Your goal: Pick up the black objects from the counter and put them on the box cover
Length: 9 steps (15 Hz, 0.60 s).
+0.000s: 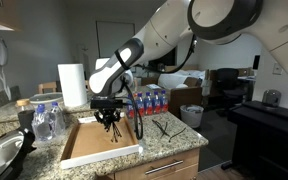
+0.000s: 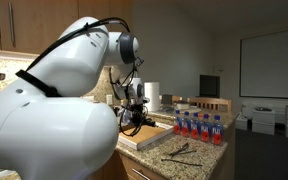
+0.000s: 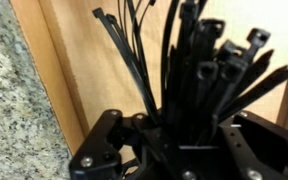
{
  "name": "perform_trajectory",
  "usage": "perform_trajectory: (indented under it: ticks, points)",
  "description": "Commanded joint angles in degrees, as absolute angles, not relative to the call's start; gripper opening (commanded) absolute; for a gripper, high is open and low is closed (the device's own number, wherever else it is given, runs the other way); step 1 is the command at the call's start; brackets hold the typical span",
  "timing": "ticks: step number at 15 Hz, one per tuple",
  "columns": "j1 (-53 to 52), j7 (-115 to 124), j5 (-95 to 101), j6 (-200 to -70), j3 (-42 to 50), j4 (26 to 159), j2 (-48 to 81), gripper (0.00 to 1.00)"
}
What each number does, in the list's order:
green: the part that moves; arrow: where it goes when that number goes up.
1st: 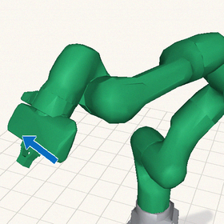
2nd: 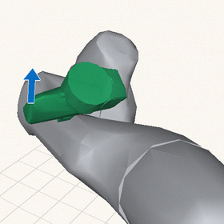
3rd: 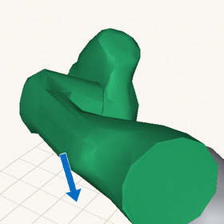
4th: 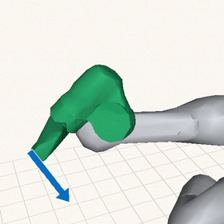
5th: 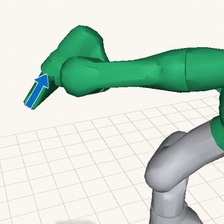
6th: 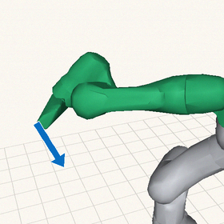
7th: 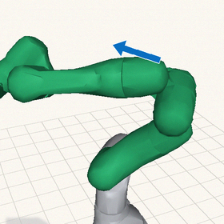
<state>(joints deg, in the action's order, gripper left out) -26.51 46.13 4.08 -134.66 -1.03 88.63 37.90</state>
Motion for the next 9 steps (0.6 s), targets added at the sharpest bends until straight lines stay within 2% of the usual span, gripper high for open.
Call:
perform_trajectory:
  ticks: [1,9]
  points:
    - [-28.0,48.6,6.7,-135.5,0.1,83.3,42.9,0.08]
    - [-29.3,48.1,7.9,-135.4,2.4,76.8,49.4,0.06]
